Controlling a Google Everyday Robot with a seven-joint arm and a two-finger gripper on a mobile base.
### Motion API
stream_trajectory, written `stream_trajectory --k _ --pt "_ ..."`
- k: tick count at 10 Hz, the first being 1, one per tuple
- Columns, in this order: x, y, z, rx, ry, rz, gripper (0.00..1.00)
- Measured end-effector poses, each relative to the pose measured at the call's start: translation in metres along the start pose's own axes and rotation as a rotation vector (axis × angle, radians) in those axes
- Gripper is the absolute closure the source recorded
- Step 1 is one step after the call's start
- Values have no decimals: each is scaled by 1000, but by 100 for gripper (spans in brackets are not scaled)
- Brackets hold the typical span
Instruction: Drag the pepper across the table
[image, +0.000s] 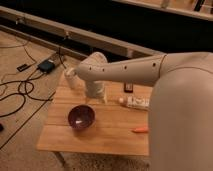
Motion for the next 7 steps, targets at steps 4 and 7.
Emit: stream_trajectory --k 4,7 --pt "-3 -49 15 15 10 97 35" --pt "0 -85 25 21 25 157 35"
